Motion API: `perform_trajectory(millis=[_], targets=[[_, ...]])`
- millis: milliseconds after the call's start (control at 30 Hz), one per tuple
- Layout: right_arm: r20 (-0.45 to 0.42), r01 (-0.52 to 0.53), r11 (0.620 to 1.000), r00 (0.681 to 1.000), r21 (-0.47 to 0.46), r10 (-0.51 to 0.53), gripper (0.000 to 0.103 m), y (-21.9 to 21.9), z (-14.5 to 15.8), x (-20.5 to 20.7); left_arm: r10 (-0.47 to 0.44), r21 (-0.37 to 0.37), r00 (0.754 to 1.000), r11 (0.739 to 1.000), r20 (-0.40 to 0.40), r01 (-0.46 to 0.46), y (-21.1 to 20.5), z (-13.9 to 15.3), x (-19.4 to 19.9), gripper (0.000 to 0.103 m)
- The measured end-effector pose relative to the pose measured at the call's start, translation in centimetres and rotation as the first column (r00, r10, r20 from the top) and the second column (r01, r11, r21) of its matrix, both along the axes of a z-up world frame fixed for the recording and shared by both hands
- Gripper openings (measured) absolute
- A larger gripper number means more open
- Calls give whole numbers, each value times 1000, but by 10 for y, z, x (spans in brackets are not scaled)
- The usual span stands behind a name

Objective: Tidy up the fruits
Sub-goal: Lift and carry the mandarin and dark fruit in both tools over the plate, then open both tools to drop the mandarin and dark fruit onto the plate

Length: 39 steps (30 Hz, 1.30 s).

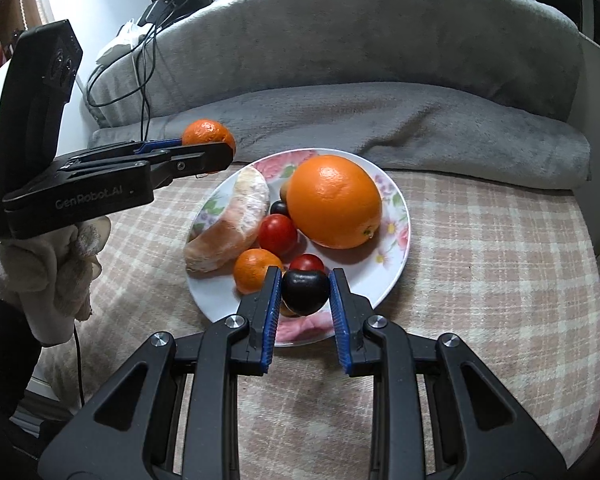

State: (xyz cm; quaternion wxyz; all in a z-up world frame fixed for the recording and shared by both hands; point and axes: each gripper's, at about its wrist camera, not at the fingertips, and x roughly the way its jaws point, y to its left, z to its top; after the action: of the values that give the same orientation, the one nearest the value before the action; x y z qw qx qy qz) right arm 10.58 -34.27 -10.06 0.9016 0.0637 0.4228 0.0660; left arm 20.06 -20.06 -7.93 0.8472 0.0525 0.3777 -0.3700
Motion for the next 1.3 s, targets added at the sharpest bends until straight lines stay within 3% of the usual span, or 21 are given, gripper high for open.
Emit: perform_trajectory(millis=[933,967,1033,1300], targets=[[5,22,996,1000,-85,-22,26,9,2,8,-12,0,1000,1000,-24,12,-5,-5,-1,41],[6,22,996,1000,-86,-21,29,9,3,7,-11,-2,1000,1000,-22,11,-4,-4,-1,46],[11,24,996,1000,-91,-23,48,9,4,7,-12,-10,1000,1000,-18,11,-3,-2,-2,53],[34,32,993,999,-114,-28,51,11,11,3,1,-17,1000,1000,-10,-1,3,3,-2,53]])
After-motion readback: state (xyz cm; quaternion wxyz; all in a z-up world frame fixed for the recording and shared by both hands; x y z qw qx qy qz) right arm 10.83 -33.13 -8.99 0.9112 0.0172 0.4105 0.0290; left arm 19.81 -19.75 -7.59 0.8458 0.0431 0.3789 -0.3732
